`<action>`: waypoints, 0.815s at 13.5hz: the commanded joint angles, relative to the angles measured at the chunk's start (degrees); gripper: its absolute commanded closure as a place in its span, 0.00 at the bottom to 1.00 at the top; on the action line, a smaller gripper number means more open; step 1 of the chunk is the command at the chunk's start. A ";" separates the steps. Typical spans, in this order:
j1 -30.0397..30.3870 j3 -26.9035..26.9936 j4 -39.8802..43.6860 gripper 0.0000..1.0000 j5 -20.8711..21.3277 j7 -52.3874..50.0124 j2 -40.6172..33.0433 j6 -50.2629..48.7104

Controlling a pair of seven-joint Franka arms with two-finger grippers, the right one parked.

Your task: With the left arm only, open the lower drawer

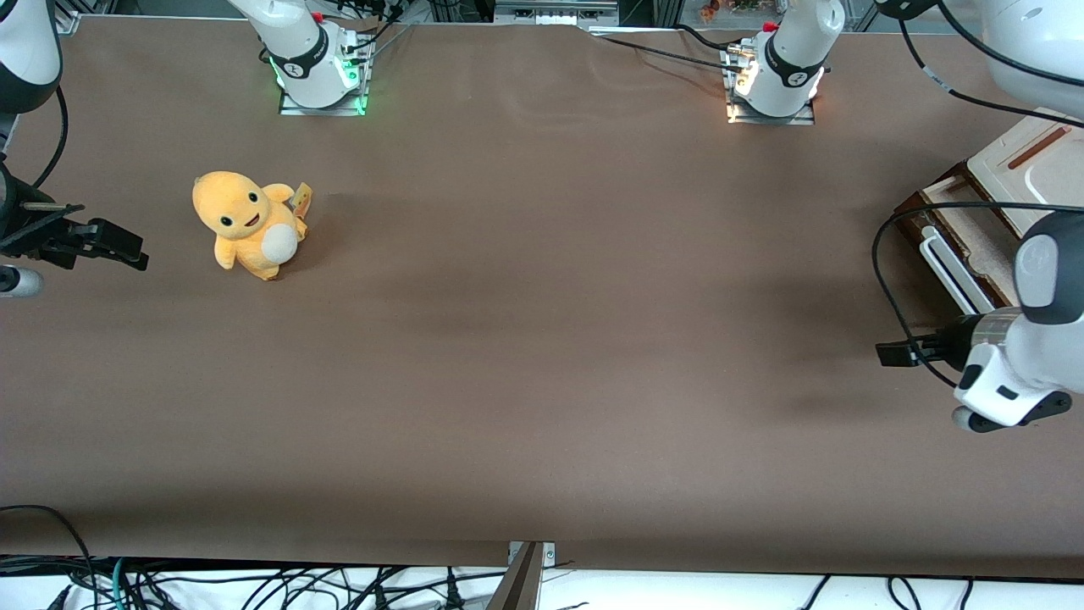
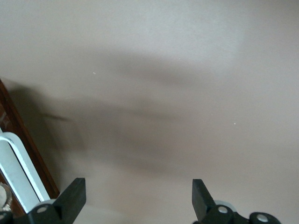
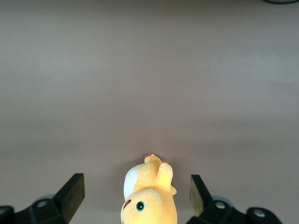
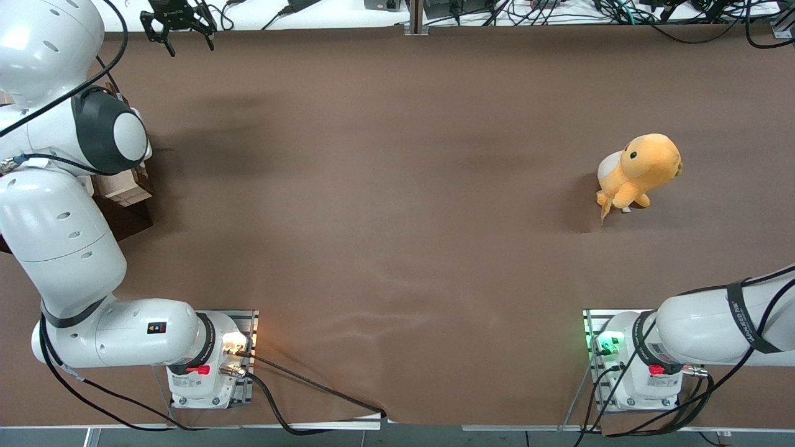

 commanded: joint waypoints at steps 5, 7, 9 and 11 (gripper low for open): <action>1.80 -0.21 -14.89 0.00 -1.81 10.96 -13.76 6.88; 1.36 -0.12 -21.32 0.00 -1.55 10.96 -18.86 10.49; 0.13 -0.04 -24.50 0.00 -1.63 10.87 -22.82 12.35; -1.71 -0.03 -26.87 0.00 -1.72 10.79 -26.25 12.44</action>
